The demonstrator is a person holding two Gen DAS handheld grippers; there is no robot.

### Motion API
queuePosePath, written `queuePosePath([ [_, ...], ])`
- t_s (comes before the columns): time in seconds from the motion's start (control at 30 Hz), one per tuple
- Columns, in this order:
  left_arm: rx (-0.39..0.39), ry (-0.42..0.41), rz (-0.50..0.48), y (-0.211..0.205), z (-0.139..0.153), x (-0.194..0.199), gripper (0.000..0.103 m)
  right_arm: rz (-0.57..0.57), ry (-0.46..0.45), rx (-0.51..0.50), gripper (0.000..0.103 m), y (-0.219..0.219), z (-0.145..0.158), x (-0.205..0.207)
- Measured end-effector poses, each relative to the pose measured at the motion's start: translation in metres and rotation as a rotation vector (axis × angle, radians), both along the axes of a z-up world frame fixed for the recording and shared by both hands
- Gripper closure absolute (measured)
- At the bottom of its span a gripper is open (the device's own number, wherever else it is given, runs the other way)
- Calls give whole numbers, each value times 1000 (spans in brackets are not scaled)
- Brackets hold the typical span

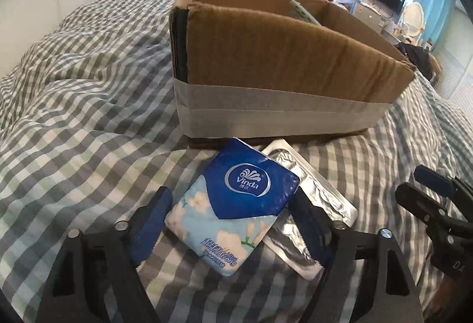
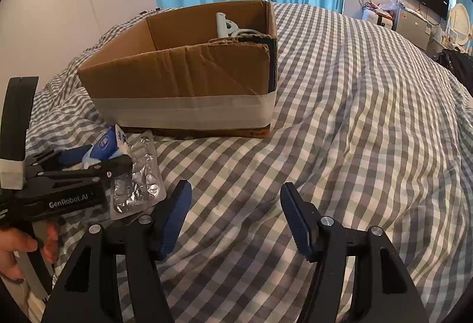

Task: Organize objects
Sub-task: 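Grasp the blue Vinda tissue pack with the left tool, then grasp the foil blister pack with the right tool while the left tool holds the tissues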

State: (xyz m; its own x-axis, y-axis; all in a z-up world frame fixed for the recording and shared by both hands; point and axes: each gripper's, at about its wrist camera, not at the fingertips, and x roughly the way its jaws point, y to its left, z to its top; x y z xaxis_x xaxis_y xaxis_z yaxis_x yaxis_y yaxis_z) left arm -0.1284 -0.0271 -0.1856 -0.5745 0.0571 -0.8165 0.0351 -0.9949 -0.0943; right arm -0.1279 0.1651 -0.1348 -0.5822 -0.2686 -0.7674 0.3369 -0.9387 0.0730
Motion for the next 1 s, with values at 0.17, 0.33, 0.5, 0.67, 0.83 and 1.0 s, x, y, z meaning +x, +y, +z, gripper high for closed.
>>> queuePosePath([
  [0.17,-16,66,38,-15,29,20,24,11,-19,-10,41,-9,13,7],
  [0.33,-93,100,81,-35,55,29,24,53,-15,-16,26,-32,19,13],
  [0.5,-132,87,117,-53,57,35,24,125,11,52,15,-68,10,9],
  [0.67,-110,85,126,-68,55,33,24,218,3,64,14,-96,-8,0],
  [0.83,-89,87,124,-74,52,28,24,247,-52,44,14,-109,-24,-16],
  [1.0,-73,85,113,-69,51,30,24,244,-102,68,15,-115,-34,-24],
])
